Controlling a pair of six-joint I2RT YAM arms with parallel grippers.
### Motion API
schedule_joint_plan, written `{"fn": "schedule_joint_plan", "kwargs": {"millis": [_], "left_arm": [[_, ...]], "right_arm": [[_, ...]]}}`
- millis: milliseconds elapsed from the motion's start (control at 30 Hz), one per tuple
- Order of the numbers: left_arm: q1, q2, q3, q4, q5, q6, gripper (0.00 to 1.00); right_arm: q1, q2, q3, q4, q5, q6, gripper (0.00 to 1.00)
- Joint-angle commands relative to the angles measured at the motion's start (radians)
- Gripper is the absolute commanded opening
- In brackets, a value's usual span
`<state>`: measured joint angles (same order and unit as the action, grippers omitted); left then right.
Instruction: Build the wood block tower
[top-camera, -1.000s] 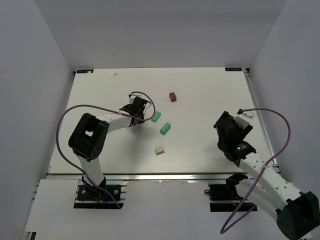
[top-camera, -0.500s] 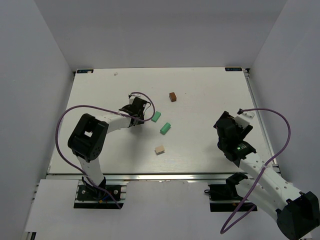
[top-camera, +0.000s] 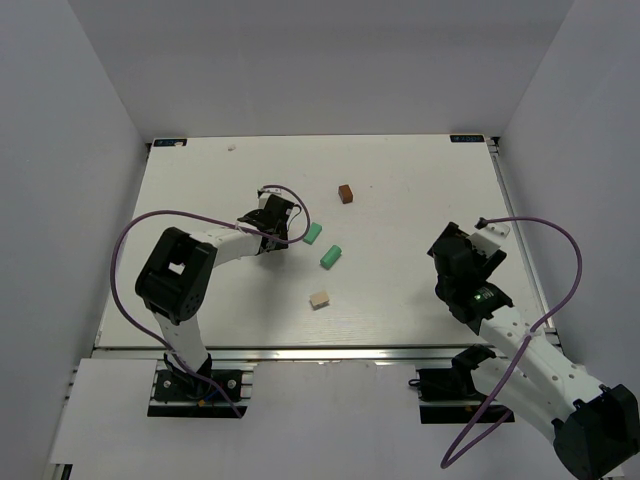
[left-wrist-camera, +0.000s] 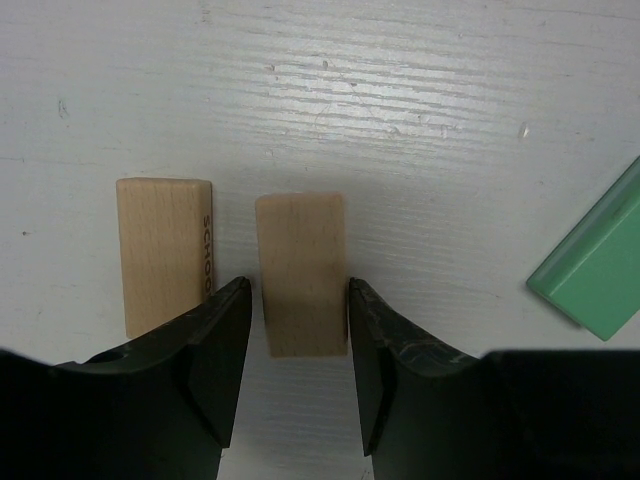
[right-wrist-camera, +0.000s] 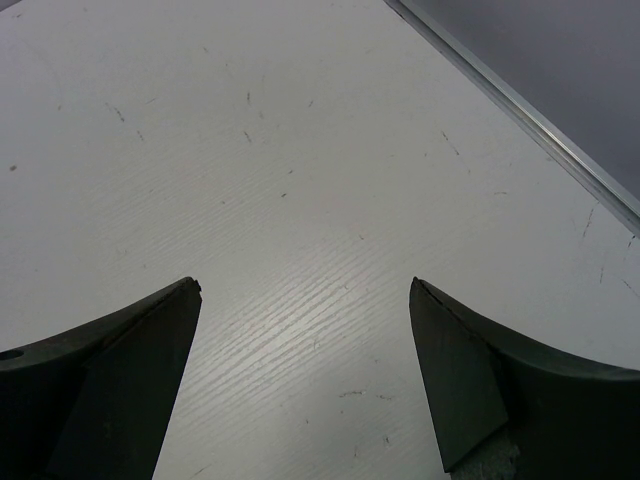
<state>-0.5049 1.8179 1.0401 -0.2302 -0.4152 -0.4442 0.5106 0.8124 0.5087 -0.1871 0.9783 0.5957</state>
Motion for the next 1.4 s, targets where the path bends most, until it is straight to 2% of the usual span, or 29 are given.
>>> {"fn": "schedule_joint_plan", "kwargs": {"millis": [0, 500, 900, 1367], "left_arm": [[0.006, -0.037, 0.009, -0.024, 0.000, 0.018, 0.53], [0.006, -0.054, 0.008, -0.055, -0.031, 0.024, 0.52], [0.006, -0.089, 0.009, -0.050, 0.021, 0.039, 0.60], [0.006, -0.080, -0.003, -0.031, 0.079, 0.022, 0.57]], "right_arm": [[-0.003, -0.007, 0.030, -0.006, 0.048, 0.015, 0.89], [-0.003, -0.001, 0.031, -0.003, 0.051, 0.013, 0.89], [-0.003, 0.002, 0.031, 0.000, 0.048, 0.009, 0.89], [-0.003, -0.005, 0.030, -0.002, 0.048, 0.009, 0.89]]}}
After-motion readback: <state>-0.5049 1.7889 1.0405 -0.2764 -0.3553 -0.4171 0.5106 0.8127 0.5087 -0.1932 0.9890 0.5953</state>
